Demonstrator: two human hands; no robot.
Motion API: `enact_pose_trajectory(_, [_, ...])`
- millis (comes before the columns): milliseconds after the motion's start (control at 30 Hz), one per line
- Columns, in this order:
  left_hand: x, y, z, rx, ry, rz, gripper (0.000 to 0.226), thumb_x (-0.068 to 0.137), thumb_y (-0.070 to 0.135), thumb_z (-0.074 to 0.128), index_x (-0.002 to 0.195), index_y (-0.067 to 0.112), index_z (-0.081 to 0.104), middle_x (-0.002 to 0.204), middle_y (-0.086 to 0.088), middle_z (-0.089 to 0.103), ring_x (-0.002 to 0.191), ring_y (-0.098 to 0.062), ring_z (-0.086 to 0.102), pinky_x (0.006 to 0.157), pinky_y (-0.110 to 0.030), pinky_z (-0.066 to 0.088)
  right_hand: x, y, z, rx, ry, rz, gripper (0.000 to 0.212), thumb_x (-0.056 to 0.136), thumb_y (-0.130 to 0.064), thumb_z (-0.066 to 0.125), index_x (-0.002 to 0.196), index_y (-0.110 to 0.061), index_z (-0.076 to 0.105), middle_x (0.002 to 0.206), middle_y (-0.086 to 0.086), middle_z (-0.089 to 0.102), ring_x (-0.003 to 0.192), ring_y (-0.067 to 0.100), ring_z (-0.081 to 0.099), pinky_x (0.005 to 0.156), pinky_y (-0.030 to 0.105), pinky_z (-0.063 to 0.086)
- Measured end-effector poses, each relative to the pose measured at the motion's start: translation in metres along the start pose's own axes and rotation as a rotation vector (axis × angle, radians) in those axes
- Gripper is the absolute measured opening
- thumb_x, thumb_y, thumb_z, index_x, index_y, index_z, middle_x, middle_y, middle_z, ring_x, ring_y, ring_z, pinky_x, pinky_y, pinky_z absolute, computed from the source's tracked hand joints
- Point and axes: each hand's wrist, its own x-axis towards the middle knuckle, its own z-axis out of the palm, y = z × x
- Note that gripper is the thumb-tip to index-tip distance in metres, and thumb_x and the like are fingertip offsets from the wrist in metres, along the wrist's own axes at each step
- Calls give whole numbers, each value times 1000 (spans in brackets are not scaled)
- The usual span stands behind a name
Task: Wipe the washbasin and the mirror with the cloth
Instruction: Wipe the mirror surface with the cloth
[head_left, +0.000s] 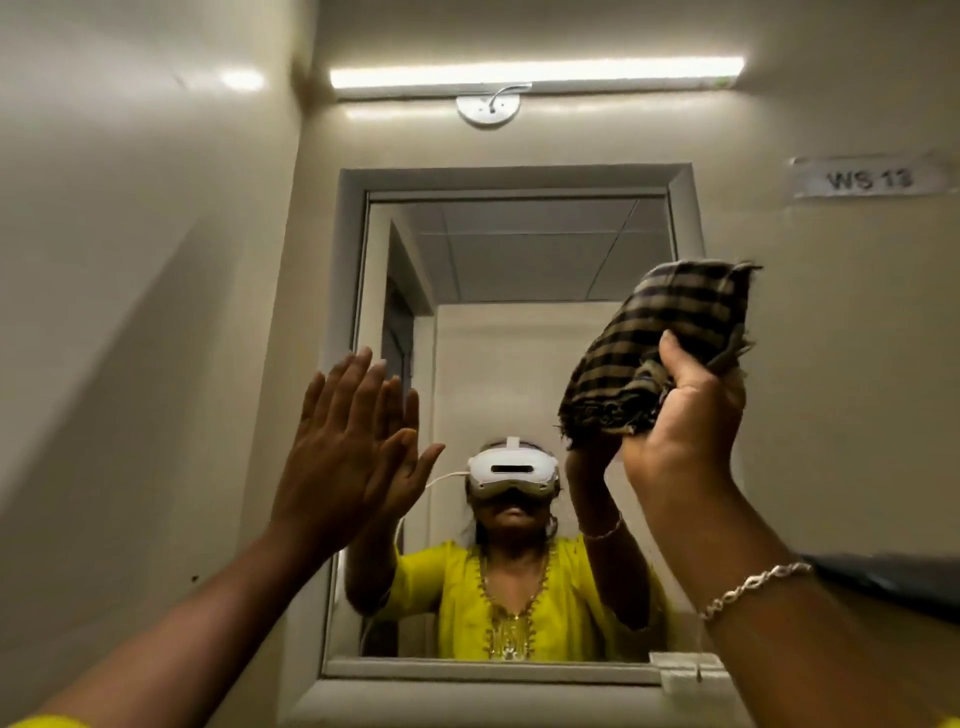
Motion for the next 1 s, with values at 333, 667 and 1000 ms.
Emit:
enact_pose_trajectory(333, [38,-22,7,46,-1,80,70,94,56,14,134,2,32,142,-24,36,135,-33,26,113,-37,10,78,-14,25,-837,-50,-1013,29,87,-2,48,115,4,55,110,15,64,103,20,59,82,1,38])
enact_pose_trajectory(667, [47,-28,8,73,31,88,69,94,57,13,131,2,34,137,-28,41,130,-35,32,113,-30,9,157,-22,39,-1924,-1095,-846,63,84,-44,41,144,-30,24,156,-6,11,143,13,-3,114,46,-13])
enact_pose_trajectory(1000, [57,-32,4,61,71,83,71,94,57,14,132,1,35,137,-28,40,129,-29,28,106,-49,25,152,-15,39,-1679,-937,-990,37,86,0,55,123,-5,54,132,17,45,132,35,31,109,48,31])
